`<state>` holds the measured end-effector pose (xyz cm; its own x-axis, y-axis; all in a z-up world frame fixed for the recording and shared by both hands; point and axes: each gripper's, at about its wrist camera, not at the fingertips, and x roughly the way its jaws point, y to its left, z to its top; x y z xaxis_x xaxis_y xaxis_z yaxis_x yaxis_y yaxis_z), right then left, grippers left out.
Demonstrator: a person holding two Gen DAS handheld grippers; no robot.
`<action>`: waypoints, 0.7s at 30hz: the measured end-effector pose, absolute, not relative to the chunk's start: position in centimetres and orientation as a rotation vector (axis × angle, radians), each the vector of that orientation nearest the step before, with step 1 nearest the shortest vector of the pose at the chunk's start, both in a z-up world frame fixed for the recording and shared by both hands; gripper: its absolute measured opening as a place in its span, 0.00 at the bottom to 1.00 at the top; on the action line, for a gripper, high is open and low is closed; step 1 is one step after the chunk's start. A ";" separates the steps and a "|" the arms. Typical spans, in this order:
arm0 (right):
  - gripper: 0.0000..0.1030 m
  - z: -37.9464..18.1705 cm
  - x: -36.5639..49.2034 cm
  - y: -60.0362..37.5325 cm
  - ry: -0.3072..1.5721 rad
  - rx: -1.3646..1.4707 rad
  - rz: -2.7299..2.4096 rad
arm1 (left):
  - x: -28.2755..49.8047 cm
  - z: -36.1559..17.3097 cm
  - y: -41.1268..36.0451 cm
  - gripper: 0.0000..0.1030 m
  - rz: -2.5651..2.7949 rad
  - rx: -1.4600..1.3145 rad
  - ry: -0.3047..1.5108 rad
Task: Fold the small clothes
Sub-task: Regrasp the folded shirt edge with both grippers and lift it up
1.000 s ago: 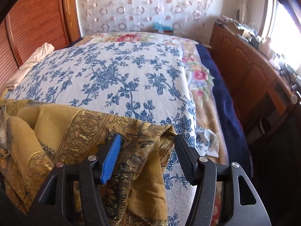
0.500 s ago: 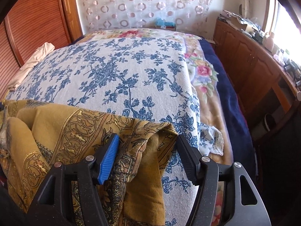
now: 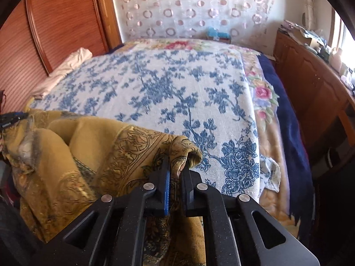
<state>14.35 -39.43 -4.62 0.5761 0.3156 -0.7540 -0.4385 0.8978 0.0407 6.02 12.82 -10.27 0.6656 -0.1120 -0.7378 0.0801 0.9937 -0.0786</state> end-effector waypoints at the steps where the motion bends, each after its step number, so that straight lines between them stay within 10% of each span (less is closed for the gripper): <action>1: 0.04 -4.0 14.0 -39.4 0.829 -0.151 0.446 | 5.7 -9.8 12.7 0.05 -0.111 -0.044 0.822; 21: 0.03 17.9 3.6 -41.3 0.358 -0.075 0.551 | -3.6 11.1 13.9 0.05 -0.149 -0.101 0.278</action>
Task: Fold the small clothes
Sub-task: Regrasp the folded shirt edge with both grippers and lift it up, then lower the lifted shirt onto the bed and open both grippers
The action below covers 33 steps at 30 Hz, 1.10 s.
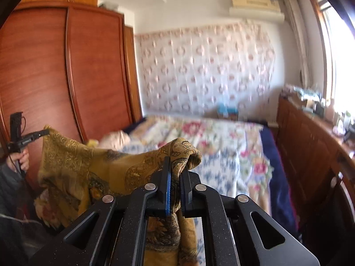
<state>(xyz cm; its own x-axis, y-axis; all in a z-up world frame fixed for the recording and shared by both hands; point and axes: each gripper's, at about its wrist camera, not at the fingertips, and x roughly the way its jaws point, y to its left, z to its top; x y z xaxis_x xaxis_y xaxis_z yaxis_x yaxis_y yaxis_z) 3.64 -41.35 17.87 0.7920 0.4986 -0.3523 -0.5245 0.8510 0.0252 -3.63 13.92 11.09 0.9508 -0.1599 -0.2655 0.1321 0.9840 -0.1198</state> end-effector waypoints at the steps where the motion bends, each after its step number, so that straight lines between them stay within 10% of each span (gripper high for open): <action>1: 0.03 19.0 3.4 -41.6 0.335 -0.072 0.548 | -4.0 12.3 14.4 0.05 -0.142 -0.103 0.249; 15: 0.03 27.5 10.3 -38.1 0.245 -0.164 0.444 | 4.5 18.1 17.9 0.05 -0.034 -0.045 0.177; 23: 0.03 17.4 27.8 -34.8 0.490 -0.257 0.273 | 20.8 9.3 17.9 0.15 0.006 0.013 0.430; 27: 0.28 9.3 34.0 -34.9 0.720 -0.239 0.167 | 24.9 3.2 18.0 0.32 0.007 -0.016 0.599; 33: 0.32 2.0 33.0 -35.7 0.812 -0.239 0.190 | 22.6 -1.2 15.7 0.44 -0.045 -0.031 0.682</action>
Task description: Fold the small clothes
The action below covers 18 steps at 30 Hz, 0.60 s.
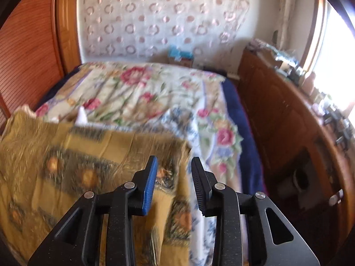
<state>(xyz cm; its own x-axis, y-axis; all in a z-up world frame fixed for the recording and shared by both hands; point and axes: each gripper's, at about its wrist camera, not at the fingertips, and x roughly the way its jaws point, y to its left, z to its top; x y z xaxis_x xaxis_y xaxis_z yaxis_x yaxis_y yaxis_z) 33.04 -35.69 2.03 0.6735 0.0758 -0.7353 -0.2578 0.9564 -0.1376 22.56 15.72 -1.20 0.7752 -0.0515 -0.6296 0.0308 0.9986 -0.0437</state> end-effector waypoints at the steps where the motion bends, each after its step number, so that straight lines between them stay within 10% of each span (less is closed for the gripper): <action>1: 0.33 1.3 32.3 -35.8 0.817 -0.233 0.205 | 22.1 -1.7 15.3 0.46 -0.061 -0.028 0.701; 18: 0.52 -5.5 25.3 -37.4 0.915 -0.096 0.242 | 17.7 -7.0 10.0 0.51 -0.182 -0.011 0.816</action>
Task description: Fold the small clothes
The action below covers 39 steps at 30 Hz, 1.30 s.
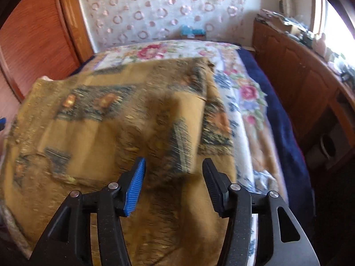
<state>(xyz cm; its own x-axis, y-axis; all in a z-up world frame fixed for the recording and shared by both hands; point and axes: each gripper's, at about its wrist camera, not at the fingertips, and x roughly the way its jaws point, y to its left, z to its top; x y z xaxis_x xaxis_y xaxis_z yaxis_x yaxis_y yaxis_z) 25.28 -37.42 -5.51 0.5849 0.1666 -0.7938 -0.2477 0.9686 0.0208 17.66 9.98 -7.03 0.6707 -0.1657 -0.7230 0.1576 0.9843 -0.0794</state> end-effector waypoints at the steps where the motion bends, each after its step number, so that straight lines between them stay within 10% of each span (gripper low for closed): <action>1: 0.52 -5.7 25.5 -37.6 0.921 -0.086 0.239 | 17.6 -7.6 9.8 0.51 -0.178 -0.005 0.824; 39: 0.54 -6.7 26.2 -35.9 0.885 -0.125 0.216 | 17.2 -10.8 8.3 0.57 -0.143 0.077 0.891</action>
